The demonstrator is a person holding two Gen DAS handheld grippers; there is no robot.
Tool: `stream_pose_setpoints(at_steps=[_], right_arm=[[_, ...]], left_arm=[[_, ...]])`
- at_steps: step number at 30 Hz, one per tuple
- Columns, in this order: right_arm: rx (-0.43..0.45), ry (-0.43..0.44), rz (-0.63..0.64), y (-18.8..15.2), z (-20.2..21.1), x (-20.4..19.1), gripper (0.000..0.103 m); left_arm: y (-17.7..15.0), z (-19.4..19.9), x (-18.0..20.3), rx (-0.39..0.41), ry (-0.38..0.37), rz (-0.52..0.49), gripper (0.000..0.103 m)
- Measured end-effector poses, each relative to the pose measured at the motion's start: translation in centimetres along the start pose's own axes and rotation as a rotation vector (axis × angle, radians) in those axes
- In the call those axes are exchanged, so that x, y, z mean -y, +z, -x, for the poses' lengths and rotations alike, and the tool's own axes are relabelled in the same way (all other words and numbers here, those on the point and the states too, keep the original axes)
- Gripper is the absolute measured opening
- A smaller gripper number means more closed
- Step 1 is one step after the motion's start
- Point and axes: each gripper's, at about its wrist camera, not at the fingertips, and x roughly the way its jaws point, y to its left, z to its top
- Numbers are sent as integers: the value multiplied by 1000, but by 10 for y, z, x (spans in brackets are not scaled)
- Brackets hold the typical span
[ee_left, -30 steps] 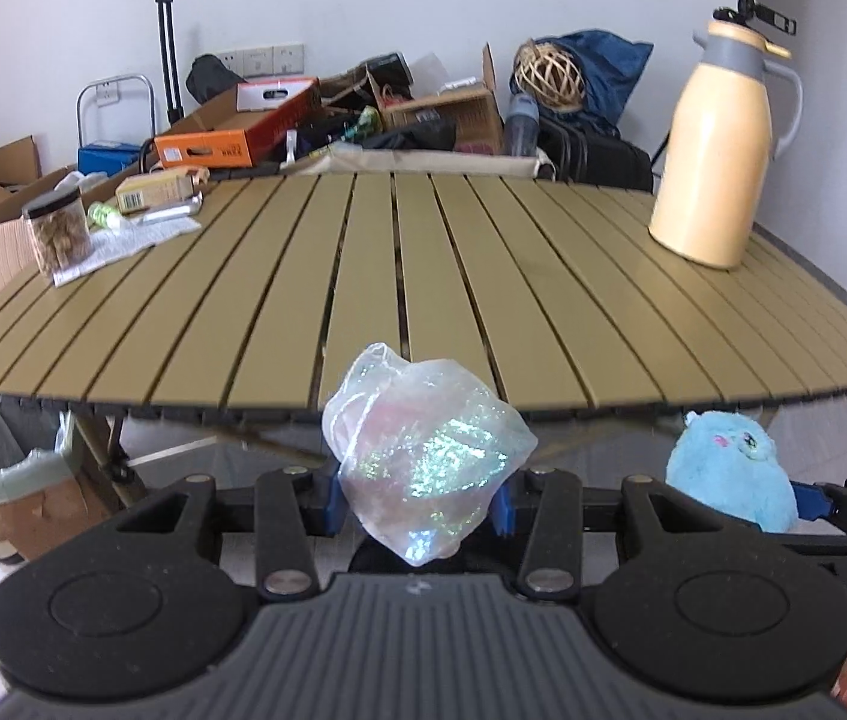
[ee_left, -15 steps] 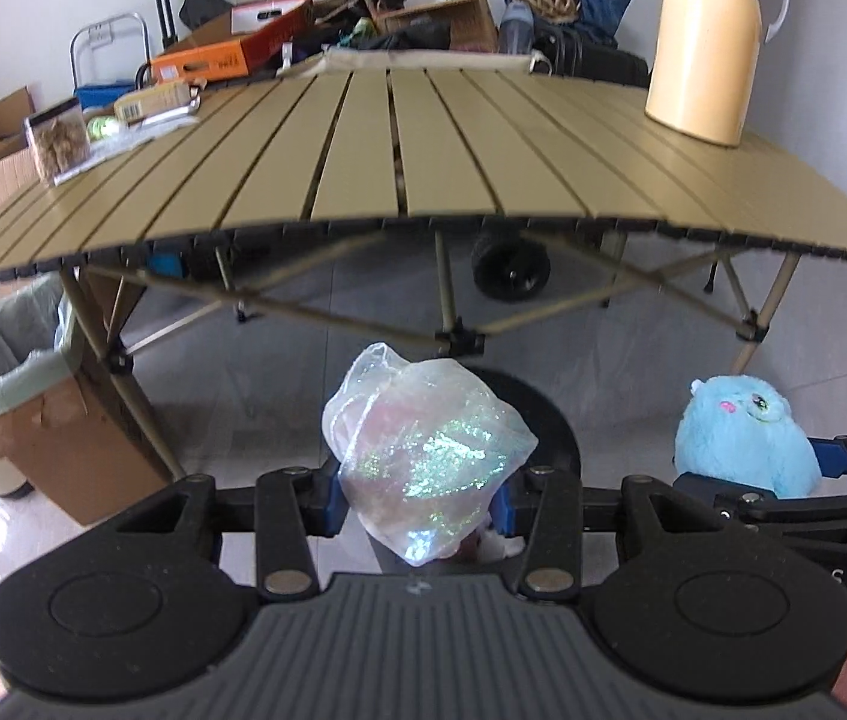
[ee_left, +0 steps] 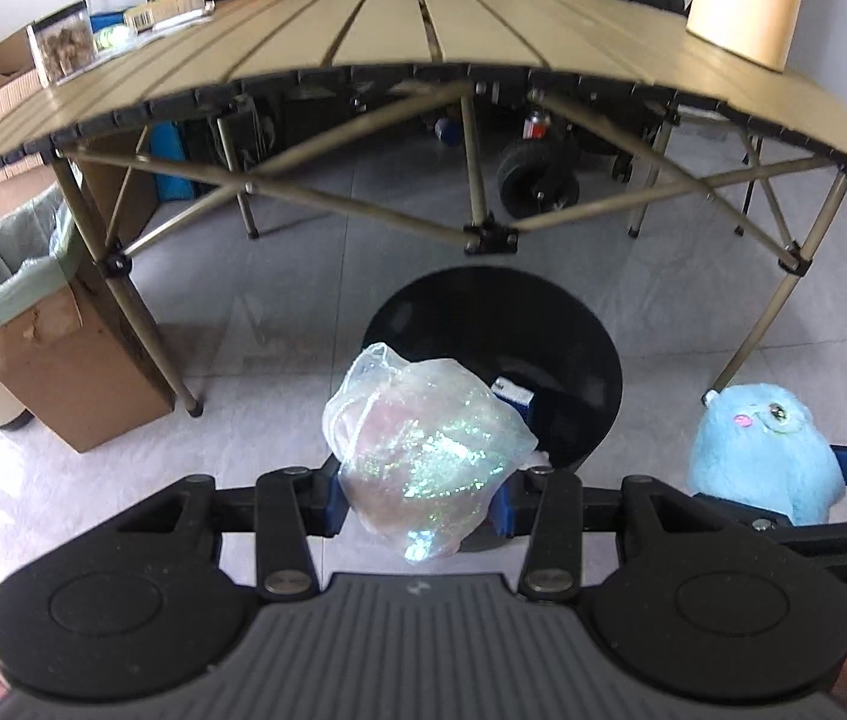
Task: Collect trash
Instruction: 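Carry the plush and plastic bag with both tools down over the black bin, then lower the plush into the bin and open the right tool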
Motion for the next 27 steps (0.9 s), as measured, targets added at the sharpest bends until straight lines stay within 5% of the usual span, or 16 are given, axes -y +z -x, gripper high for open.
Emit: stream_pose_setpoints(at_steps=[18,27], right_arm=[[-79,-8,60,38,-59,-13,73],[-97,6,79,68,-97,-21,73]], left_arm=[[6,-64,-42,-129,53,146,44],[16,-73,-61,-131,93,194,44]])
